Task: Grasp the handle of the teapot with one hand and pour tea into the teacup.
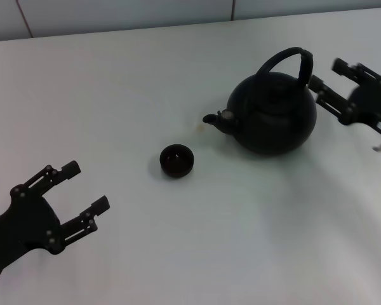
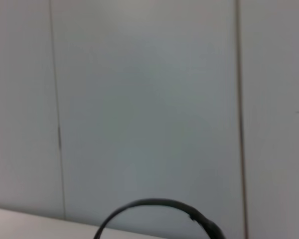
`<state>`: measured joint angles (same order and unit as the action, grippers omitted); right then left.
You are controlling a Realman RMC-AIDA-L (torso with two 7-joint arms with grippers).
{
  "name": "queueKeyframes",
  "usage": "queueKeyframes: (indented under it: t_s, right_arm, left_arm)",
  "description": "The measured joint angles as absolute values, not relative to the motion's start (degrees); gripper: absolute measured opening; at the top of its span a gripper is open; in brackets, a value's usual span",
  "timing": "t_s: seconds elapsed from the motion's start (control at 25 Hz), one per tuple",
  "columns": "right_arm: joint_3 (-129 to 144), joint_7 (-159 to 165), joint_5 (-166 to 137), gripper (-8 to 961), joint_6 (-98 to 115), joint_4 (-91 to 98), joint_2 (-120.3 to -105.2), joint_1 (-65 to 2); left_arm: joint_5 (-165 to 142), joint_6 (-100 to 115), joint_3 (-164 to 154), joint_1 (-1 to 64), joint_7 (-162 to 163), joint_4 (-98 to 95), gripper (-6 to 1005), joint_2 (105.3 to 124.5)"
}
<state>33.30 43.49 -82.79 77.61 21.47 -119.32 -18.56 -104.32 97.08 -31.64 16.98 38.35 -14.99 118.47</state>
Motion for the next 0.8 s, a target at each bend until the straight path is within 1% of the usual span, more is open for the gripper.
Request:
queueKeyframes:
  t_s: [0.28, 0.56, 0.68, 0.8]
  right_arm:
    - [23.9, 36.8, -82.8, 618, 85.6, 15.7, -119.16, -12.8]
    - [22.9, 38.3, -83.4, 618, 87.3, 16.0, -118.85, -11.8]
    - [23.4, 43.5, -88.7, 618, 89.5, 19.0, -118.11, -11.6]
    - [23.5, 48.9, -100.3, 618, 94.6, 24.3, -116.78, -12.1]
  left_arm:
    - [-104.3, 95.6, -31.6, 17.7, 38.7, -14.4, 801, 118.51]
    - [-104.3, 94.9, -31.7, 18.8, 39.4, -13.3, 801, 118.39]
    - [-104.4, 94.8, -31.9, 19.5, 40.3, -13.5, 801, 118.24]
    - [-105.3, 94.4, -32.4, 20.4, 43.2, -15.6, 802, 117.95]
